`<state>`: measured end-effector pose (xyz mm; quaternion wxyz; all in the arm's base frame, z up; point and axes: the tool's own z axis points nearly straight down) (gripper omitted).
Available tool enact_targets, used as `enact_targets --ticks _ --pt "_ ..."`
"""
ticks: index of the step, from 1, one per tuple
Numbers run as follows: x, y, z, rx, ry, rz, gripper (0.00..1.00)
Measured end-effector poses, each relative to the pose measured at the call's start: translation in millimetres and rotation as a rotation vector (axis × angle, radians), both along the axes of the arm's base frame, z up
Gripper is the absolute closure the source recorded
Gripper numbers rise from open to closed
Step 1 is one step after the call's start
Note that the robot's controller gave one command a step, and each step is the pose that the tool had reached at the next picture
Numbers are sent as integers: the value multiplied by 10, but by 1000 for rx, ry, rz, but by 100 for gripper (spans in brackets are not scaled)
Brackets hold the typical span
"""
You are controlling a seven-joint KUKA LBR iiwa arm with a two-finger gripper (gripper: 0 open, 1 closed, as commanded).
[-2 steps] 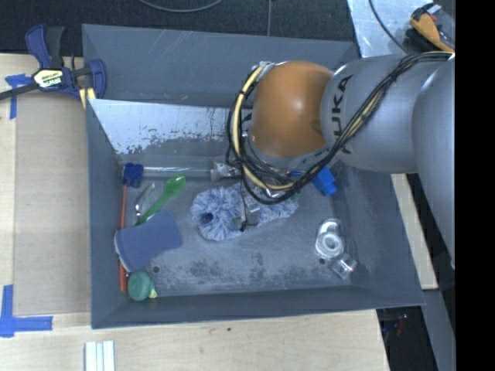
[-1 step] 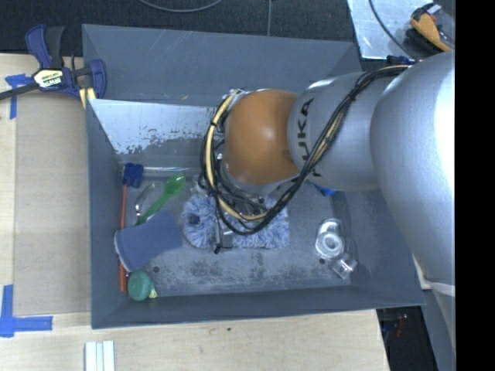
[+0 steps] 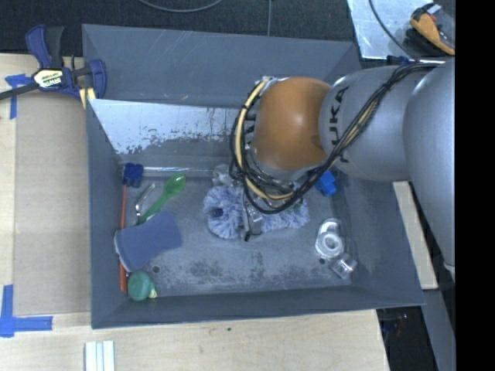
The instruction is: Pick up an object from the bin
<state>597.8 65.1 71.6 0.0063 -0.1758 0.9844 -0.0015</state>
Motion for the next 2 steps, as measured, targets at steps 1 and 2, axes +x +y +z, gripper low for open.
enact_targets --ticks 1,2 --pt "-567 -67 -6 5 -1 134 0" --pt "-73 -10 13 3 -10 24 100"
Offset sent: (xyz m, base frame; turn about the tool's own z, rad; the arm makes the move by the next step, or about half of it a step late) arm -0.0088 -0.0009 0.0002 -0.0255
